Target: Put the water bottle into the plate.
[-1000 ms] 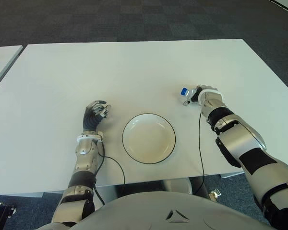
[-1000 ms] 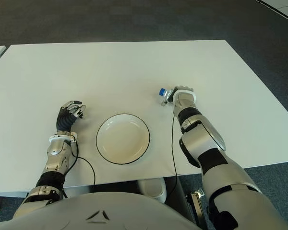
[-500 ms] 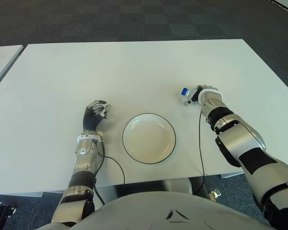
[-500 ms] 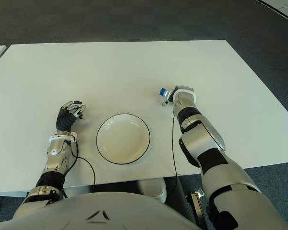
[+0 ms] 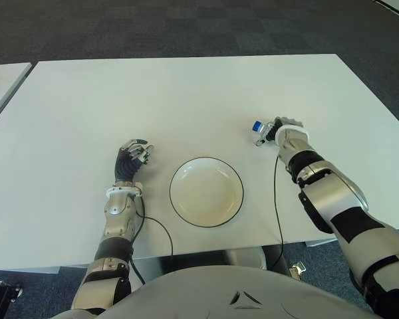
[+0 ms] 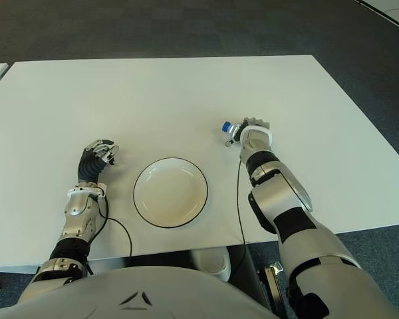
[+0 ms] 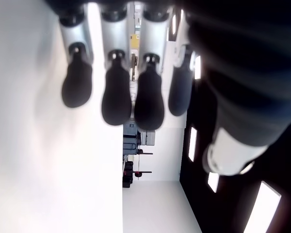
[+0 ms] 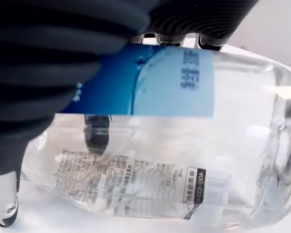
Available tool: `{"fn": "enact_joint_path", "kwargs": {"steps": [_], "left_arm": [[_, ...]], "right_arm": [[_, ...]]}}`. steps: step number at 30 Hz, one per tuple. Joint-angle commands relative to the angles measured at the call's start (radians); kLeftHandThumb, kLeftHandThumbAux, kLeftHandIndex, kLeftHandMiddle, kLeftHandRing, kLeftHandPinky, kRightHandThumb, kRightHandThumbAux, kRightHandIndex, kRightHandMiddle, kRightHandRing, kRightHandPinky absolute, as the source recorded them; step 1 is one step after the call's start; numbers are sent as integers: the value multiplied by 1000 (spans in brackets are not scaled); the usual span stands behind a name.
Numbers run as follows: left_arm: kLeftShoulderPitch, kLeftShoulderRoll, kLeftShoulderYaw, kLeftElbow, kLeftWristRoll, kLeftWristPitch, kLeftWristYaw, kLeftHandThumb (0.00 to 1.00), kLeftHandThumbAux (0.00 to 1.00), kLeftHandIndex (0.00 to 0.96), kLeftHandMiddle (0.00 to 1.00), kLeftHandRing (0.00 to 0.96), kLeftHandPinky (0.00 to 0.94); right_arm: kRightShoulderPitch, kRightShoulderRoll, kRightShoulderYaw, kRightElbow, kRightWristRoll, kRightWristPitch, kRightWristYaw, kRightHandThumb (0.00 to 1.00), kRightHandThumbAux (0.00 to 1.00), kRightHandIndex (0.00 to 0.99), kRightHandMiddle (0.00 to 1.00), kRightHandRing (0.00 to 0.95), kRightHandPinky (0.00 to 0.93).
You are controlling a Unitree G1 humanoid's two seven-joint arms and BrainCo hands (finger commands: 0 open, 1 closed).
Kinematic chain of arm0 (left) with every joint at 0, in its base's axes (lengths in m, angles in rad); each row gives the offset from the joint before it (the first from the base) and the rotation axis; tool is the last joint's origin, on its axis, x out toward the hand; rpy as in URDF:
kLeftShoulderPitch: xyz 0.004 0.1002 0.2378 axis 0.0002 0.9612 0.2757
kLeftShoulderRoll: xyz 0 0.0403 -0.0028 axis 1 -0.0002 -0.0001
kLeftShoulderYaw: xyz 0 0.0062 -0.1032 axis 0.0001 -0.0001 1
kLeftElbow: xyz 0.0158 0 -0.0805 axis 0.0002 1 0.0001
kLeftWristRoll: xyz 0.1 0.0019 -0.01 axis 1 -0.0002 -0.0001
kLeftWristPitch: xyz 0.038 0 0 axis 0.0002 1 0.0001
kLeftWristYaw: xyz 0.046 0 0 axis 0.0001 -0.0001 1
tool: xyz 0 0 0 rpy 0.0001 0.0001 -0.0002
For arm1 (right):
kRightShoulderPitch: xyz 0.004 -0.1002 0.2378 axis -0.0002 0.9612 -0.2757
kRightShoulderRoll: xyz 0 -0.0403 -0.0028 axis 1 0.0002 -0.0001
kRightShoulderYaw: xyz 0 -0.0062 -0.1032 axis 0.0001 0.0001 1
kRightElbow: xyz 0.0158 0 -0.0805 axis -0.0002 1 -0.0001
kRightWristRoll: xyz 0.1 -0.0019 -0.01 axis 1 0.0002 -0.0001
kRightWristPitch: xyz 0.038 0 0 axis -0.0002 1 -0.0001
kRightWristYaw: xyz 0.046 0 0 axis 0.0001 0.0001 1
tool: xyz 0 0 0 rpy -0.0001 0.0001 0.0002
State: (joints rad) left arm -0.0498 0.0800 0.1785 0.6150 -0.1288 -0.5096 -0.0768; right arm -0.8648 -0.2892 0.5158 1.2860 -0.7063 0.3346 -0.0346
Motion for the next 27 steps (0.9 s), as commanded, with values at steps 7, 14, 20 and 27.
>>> {"fn": "enact_joint_path", "kwargs": {"steps": [7, 14, 20, 27], "left_arm": [[22, -7, 0, 1, 4, 21, 4, 705, 717, 435, 712, 706, 700], [25, -5, -1, -3, 10, 23, 8, 706, 717, 436, 725, 718, 707], [29, -6, -1, -12, 14, 37, 14, 707, 717, 436, 724, 717, 699], [32, -9, 0, -24, 12, 53, 16, 706, 717, 435, 714, 706, 687]], "right_arm": [[139, 24, -87, 24, 83, -50, -201, 713, 711, 437, 684, 688, 730], [143, 37, -128, 16, 116, -68, -280, 713, 711, 437, 738, 733, 759], [131, 46, -169, -27, 145, -75, -321, 714, 713, 436, 737, 734, 764], [124, 49, -194, -91, 161, -78, -354, 717, 713, 436, 729, 733, 766]]}}
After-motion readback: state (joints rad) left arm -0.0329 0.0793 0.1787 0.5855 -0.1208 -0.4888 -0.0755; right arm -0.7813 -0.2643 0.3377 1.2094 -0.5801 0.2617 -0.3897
